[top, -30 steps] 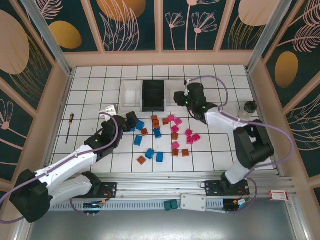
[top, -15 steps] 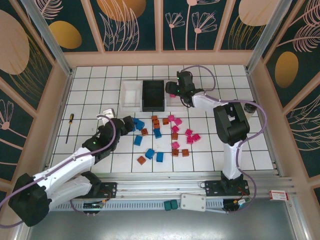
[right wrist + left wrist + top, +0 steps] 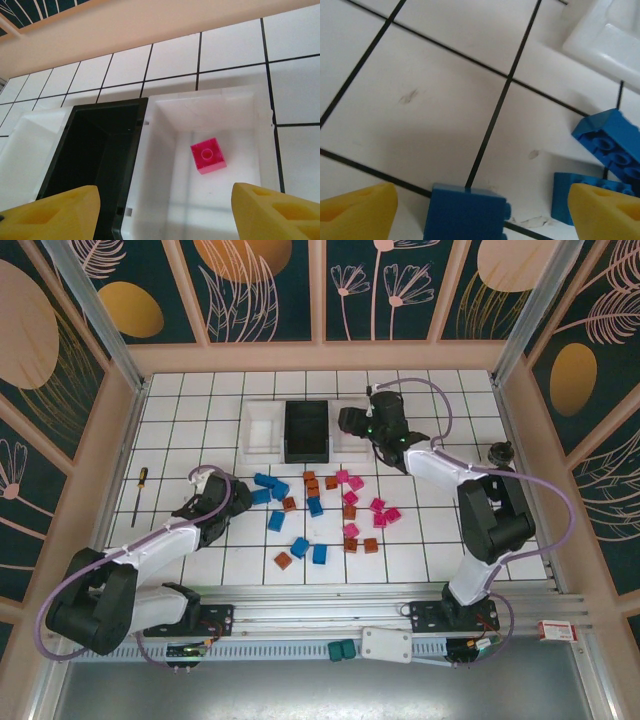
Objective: Sort the legos into containers by color
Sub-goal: Pick up the lego from the middle-left of the table, then place the lego in the container.
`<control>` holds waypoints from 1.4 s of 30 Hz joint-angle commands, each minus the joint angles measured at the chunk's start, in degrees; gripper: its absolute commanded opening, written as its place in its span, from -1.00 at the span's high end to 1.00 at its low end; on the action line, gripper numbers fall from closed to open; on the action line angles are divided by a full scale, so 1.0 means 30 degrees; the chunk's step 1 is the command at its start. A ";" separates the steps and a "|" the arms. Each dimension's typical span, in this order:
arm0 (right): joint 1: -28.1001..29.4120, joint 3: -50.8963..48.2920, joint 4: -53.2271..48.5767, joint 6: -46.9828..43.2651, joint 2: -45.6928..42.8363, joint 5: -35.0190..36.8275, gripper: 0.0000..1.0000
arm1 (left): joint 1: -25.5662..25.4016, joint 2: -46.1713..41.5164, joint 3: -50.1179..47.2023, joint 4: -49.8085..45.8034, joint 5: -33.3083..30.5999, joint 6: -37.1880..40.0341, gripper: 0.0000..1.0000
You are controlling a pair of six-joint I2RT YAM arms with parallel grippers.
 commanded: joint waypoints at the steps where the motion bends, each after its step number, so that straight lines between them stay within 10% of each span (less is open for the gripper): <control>1: 0.0004 -0.0697 0.0535 -0.0005 -0.0810 0.0038 -0.41 | 0.0098 0.0043 -0.0082 0.0553 0.0918 -0.0411 -0.58; 27: -0.0503 -0.4549 0.1923 0.1035 -0.3260 -0.0807 -0.41 | 0.0131 0.0224 0.3648 0.0143 0.3048 0.0779 0.49; 42: -0.0439 -0.7601 0.1225 0.1621 -0.6206 -0.1019 -0.41 | 0.0283 1.1640 1.6403 -0.1059 0.0625 0.3070 0.52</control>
